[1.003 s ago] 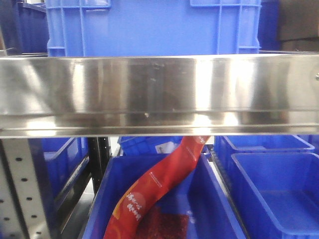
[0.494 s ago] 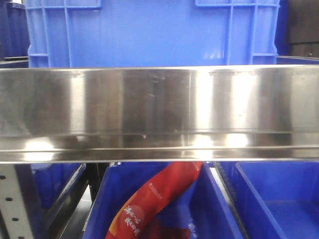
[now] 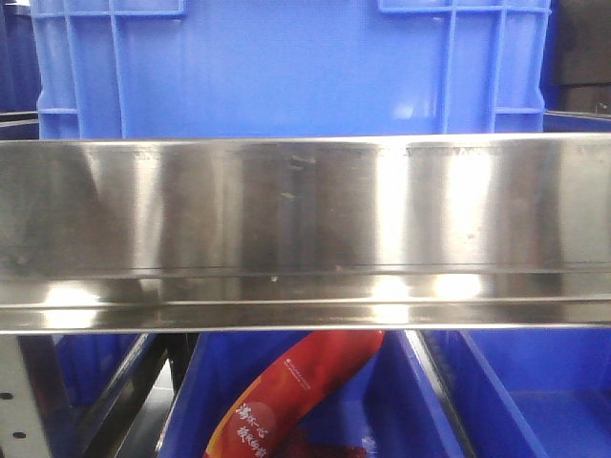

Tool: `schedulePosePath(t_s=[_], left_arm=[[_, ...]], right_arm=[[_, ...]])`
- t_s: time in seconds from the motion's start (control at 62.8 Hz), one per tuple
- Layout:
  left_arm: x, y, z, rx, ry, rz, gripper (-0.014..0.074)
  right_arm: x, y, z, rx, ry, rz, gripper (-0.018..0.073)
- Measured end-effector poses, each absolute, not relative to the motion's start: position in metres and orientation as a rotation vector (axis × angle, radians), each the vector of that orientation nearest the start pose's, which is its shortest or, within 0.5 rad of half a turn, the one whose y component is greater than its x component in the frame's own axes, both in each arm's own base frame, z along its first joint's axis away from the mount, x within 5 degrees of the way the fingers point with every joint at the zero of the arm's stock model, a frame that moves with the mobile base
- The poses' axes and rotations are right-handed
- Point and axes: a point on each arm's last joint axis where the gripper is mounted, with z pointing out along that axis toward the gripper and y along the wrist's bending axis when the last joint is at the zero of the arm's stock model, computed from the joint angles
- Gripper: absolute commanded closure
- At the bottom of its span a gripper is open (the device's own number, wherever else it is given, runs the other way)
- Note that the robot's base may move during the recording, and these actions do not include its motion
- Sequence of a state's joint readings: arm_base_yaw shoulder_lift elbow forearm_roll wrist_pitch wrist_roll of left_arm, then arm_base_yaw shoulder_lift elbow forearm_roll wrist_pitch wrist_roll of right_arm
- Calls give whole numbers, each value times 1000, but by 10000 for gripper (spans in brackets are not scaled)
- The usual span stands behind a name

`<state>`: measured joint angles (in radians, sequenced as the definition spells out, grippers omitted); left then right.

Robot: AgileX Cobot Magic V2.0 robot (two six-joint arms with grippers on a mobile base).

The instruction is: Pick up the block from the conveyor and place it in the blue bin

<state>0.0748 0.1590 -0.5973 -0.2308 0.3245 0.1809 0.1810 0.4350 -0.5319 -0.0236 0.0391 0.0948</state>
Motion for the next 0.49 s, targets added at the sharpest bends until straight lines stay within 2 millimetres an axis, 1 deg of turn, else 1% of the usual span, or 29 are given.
schedulePosePath(t_s=[0.494], left_arm=[[22,-5,370,-16,1360,-19,708]], right_arm=[[91,17,358,-78,1427,207,721]])
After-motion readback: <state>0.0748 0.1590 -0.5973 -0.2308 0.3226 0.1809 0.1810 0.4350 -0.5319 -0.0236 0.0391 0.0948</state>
